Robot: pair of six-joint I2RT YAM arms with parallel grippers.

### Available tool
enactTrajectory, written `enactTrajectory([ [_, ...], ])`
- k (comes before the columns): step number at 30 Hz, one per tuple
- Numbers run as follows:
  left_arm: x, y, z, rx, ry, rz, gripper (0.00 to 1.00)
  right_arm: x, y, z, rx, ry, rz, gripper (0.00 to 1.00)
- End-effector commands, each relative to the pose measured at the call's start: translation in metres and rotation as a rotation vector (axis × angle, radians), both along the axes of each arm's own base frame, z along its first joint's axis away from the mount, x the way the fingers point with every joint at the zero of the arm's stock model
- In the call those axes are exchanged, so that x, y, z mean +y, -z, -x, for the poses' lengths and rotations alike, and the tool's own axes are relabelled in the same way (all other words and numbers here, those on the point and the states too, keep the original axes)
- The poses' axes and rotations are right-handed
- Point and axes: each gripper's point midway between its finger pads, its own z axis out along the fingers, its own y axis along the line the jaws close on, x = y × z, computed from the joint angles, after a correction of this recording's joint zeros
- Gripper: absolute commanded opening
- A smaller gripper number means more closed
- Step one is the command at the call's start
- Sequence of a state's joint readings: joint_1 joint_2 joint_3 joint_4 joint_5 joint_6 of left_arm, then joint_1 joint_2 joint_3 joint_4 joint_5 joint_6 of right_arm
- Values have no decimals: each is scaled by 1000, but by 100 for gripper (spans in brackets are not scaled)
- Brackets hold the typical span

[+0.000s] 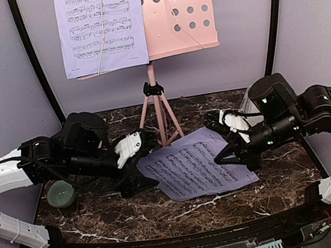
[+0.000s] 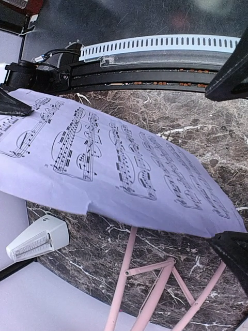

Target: Set up the instrument practice props

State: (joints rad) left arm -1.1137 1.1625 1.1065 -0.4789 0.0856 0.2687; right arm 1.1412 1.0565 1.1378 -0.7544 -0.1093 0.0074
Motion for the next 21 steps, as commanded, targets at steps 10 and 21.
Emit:
enactTrajectory([
  [10,-33,-4,23,16,175,-44,68,8,-14,16,-37,-95,95,0],
  [21,-15,-44,22,-88,155,49,76,10,-24,23,-101,-138,149,0],
])
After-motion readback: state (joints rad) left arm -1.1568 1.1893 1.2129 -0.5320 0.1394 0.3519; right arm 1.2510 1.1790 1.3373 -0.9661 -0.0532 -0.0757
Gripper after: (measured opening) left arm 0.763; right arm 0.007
